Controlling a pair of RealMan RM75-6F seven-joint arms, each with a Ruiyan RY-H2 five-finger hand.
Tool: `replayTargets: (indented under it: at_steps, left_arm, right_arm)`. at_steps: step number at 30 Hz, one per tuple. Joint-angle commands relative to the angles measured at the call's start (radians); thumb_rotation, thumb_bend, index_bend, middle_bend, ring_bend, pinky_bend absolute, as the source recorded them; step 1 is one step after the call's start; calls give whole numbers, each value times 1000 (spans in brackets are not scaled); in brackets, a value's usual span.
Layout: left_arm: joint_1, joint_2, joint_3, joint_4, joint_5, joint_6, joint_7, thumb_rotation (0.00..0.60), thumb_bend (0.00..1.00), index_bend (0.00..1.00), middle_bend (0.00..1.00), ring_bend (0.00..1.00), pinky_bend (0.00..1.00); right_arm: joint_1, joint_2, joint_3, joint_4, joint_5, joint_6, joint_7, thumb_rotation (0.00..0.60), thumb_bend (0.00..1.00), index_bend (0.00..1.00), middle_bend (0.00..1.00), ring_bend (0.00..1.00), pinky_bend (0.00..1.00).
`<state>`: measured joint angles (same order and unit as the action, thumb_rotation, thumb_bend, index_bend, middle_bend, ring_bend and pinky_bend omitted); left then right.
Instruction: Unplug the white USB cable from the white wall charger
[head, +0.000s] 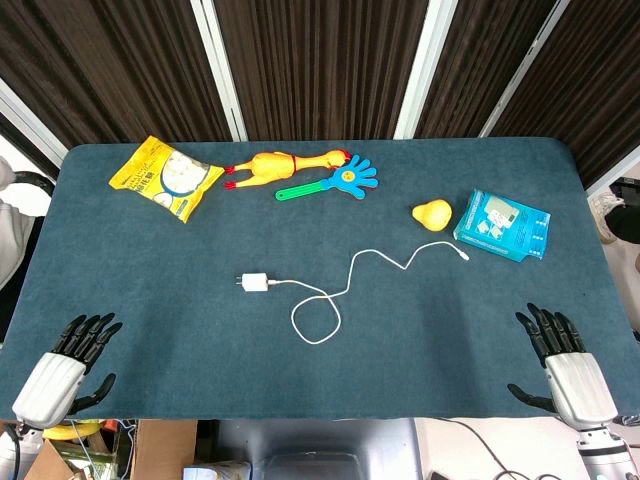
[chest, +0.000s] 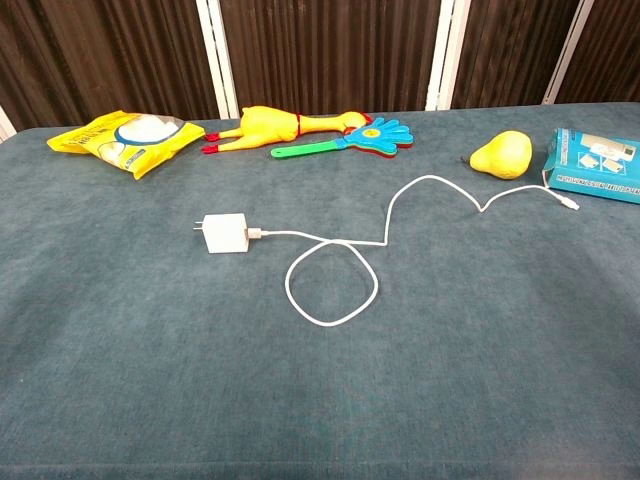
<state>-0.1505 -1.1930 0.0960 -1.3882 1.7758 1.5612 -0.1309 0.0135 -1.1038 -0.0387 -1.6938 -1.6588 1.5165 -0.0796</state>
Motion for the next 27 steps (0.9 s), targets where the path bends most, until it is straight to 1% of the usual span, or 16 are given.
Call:
replayTargets:
  at_steps: [1,3,4,6,7,8,10,11,12,14,15,17,18,20,24,27]
  left_arm:
    - [-1,1,0,-2,-1,-2,1,600,428,6,0,0,0]
    - [-6,-1,1,-6,4,-8,2,600,428,6,0,0,1]
    - [-23,-11,0,-11,26,-15,1,600,429,6,0,0,16]
    - [-55,-37,-21,-23,42,-23,-15,600,430,12,0,45,134]
    - [-70,-45,-29,-35,45,-31,-27,600,429,19,0,162,291]
    - [-87,-52,-38,-50,43,-46,-36,600,429,28,1,313,446]
    - [-134,-62,-62,-97,29,-106,-37,600,429,37,20,596,697]
    - [-156,-71,-75,-118,15,-139,-30,600,429,45,41,714,802]
    - [-184,-87,-96,-144,-14,-188,-15,600,429,51,60,792,870]
    - [-224,-114,-124,-185,-74,-275,27,600,428,64,89,909,969]
    - [-248,-133,-142,-209,-111,-325,68,600,428,68,94,937,988]
    - [-283,-175,-176,-222,-167,-385,147,600,428,82,103,980,1000]
    - [-307,-213,-203,-217,-210,-418,208,600,428,90,108,991,1000]
    - [-338,-273,-239,-197,-275,-456,294,600,427,113,118,1000,1000]
    - [-411,-403,-314,-98,-443,-534,450,600,425,131,118,1000,1000]
    - [-455,-485,-351,-14,-522,-549,516,600,420,125,122,1000,1000]
  right_arm:
    - [0,0,-1,0,0,0,0,600,251,0,0,0,0]
    - [0,0,-2,-1,-4,-1,0,600,251,0,0,0,0]
    - [2,0,-4,0,-5,-5,0,600,251,0,0,0,0]
    - [7,0,-3,4,-3,-15,-3,600,251,0,0,0,0]
    - [10,1,-4,6,-2,-21,-7,600,251,0,0,0,0]
    - [12,2,-4,7,1,-26,-9,600,251,0,0,0,0]
    - [15,5,-1,11,7,-32,-5,600,251,0,0,0,0]
    - [17,6,1,12,10,-33,-2,600,251,0,0,0,0]
    - [18,8,5,15,14,-34,0,600,251,0,0,0,0]
    - [22,11,9,21,20,-37,0,600,251,0,0,0,0]
    - [25,14,12,23,24,-41,1,600,251,0,0,0,0]
    - [30,18,17,25,32,-48,6,600,251,0,0,0,0]
    - [35,20,22,26,39,-53,9,600,250,0,0,0,0]
    - [41,22,29,29,50,-62,10,600,251,0,0,0,0]
    - [58,22,41,36,78,-90,15,600,250,0,0,0,0]
    - [65,28,49,41,95,-102,29,600,251,0,0,0,0]
